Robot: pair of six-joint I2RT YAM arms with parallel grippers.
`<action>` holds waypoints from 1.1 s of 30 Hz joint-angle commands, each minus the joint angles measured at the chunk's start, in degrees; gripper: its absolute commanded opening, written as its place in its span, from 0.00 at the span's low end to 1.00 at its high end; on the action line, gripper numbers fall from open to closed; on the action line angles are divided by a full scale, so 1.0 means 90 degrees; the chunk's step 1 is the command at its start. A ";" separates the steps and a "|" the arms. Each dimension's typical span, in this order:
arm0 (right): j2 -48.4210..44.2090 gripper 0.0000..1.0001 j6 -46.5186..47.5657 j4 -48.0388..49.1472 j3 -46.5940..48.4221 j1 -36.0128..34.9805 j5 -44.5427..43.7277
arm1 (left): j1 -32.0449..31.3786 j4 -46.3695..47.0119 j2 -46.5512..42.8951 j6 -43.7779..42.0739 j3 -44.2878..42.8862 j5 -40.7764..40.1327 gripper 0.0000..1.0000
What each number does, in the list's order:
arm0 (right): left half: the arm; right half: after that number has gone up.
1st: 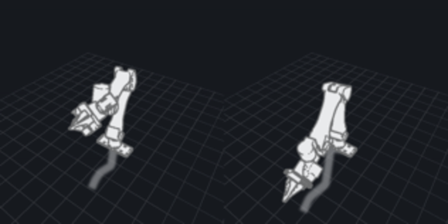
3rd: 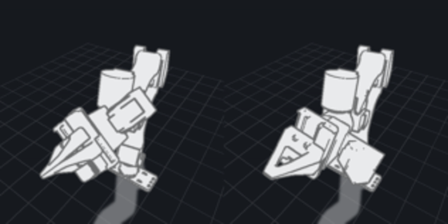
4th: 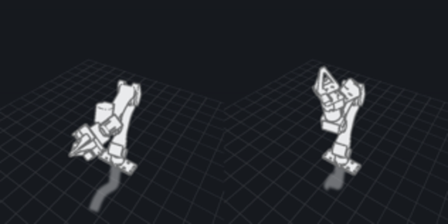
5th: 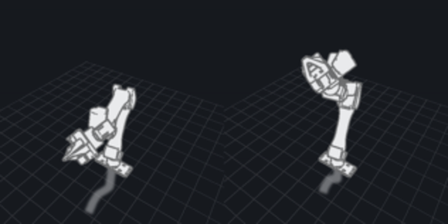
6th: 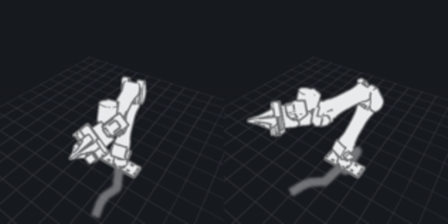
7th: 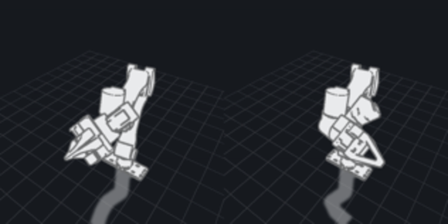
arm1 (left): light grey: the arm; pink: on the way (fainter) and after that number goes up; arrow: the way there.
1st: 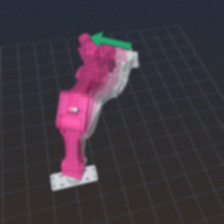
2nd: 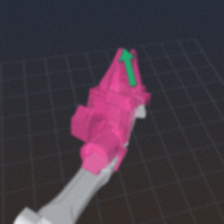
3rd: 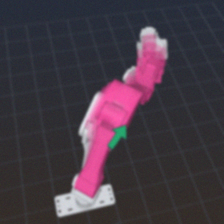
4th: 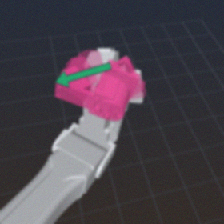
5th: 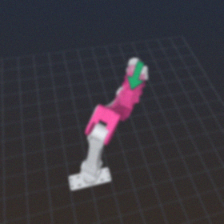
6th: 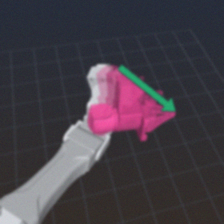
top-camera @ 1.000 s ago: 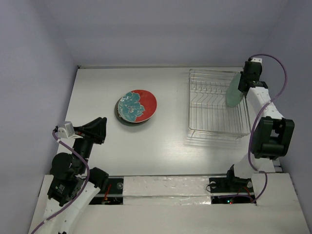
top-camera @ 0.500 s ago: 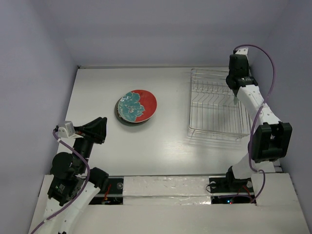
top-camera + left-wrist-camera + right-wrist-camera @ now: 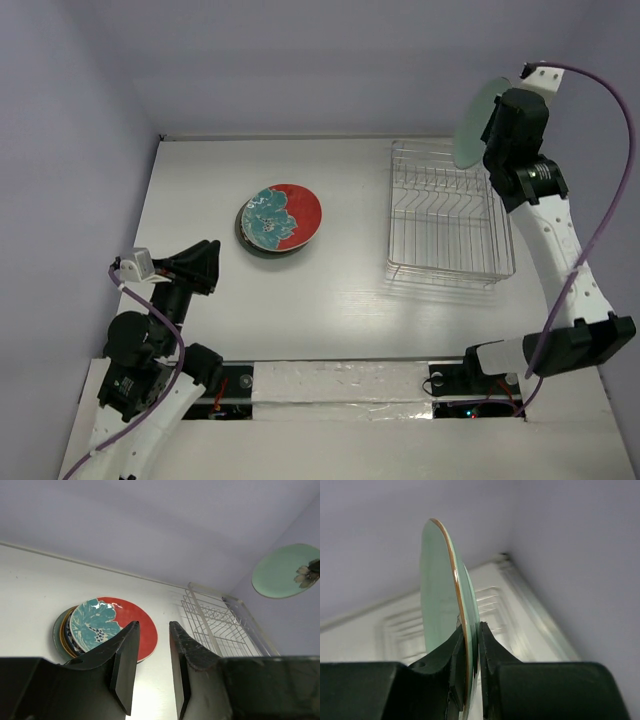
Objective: Unload the plates from the dish rack
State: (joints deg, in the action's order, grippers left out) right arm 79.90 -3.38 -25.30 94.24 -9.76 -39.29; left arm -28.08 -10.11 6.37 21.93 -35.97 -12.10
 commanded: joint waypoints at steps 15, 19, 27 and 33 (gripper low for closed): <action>0.1372 0.00 -0.5325 0.5152 -0.2063 -0.2987 0.4277 | -0.0035 0.0186 0.0464 0.0014 0.0022 0.0026 0.35; 0.2273 0.00 -0.5767 0.5399 -0.1829 -0.3232 0.4473 | -0.0035 0.0176 0.0513 0.0034 0.0012 0.0026 0.36; 0.2958 0.00 -0.6109 0.5584 -0.1945 -0.3457 0.4404 | -0.0035 0.0186 0.0639 0.0034 0.0012 0.0026 0.37; 0.3153 0.24 -0.6051 0.5215 -0.2062 -0.3457 0.4238 | -0.0035 0.0195 0.0659 0.0024 0.0031 0.0026 0.38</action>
State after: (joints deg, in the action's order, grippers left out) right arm 109.47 -55.37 12.75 73.38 -40.49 -1.13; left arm -28.08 -10.17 11.57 21.98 -35.97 -12.08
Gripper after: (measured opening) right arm 0.219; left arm 0.375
